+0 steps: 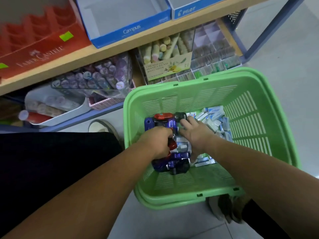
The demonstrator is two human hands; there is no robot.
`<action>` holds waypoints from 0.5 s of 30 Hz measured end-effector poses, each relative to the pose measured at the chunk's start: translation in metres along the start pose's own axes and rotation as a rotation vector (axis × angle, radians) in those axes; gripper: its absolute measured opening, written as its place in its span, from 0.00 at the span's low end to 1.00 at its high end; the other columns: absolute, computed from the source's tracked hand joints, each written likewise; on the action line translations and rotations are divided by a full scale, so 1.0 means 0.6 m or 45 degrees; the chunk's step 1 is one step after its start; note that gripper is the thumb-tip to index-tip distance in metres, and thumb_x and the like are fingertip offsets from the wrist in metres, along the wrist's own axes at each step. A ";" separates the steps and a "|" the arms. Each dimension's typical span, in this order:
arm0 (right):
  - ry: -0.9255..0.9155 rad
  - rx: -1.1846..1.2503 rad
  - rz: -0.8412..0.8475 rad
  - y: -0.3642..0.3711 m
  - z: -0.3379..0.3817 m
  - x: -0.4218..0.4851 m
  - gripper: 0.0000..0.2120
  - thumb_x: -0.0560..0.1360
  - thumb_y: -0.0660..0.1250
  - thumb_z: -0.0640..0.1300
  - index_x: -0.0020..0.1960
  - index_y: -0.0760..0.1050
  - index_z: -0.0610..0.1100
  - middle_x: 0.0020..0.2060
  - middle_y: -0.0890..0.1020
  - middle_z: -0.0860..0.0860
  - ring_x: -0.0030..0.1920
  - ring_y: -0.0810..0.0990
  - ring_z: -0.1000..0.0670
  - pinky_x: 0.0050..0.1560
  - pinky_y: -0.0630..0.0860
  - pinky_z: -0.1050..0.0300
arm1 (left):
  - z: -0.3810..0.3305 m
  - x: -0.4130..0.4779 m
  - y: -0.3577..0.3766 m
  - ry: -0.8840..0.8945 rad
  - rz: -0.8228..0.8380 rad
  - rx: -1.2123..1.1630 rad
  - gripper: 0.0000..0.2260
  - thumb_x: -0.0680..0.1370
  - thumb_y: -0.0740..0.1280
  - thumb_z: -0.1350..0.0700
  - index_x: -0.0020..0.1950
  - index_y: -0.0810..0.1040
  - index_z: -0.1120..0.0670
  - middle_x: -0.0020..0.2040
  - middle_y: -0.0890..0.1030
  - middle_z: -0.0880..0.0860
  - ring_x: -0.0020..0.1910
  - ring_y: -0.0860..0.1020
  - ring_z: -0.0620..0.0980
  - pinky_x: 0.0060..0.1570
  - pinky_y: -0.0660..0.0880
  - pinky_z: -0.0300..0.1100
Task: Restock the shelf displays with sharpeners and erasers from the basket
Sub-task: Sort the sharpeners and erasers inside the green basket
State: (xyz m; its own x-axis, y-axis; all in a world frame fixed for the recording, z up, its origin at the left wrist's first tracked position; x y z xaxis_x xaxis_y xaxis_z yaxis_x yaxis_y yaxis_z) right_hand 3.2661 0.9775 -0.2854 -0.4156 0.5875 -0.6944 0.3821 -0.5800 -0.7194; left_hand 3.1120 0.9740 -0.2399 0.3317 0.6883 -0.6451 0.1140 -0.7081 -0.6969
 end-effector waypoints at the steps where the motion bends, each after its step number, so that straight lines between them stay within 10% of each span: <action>1: 0.001 0.024 0.002 -0.002 -0.004 0.002 0.56 0.57 0.79 0.71 0.76 0.64 0.49 0.70 0.60 0.48 0.71 0.60 0.43 0.69 0.71 0.43 | 0.003 0.003 -0.001 -0.030 0.000 -0.037 0.19 0.75 0.73 0.59 0.65 0.78 0.49 0.60 0.79 0.51 0.57 0.79 0.53 0.59 0.79 0.52; 9: 0.037 0.049 -0.010 0.023 -0.010 -0.003 0.47 0.63 0.77 0.68 0.75 0.66 0.52 0.68 0.61 0.49 0.70 0.61 0.44 0.68 0.72 0.41 | -0.008 0.017 0.002 0.068 -0.091 -0.058 0.10 0.75 0.70 0.58 0.56 0.78 0.49 0.52 0.80 0.49 0.50 0.79 0.52 0.51 0.80 0.51; 15: 0.127 0.175 -0.064 0.036 -0.023 -0.007 0.32 0.74 0.73 0.41 0.74 0.63 0.46 0.66 0.64 0.50 0.61 0.71 0.45 0.58 0.77 0.51 | -0.009 0.021 0.011 0.038 -0.044 -0.164 0.10 0.76 0.70 0.56 0.58 0.80 0.50 0.55 0.82 0.50 0.52 0.80 0.53 0.54 0.80 0.52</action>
State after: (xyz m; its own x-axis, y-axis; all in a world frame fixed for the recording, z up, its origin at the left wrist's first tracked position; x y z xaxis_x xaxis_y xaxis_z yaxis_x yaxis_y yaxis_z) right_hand 3.2873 0.9701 -0.2980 -0.3447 0.6670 -0.6605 0.2436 -0.6160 -0.7491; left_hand 3.1221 0.9769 -0.2507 0.3530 0.7091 -0.6104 0.2449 -0.6997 -0.6712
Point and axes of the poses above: each hand's wrist, its own x-axis towards the middle knuckle, its own y-axis out of the palm, z = x × y, the point moved 3 cm from there along x, towards the middle knuckle
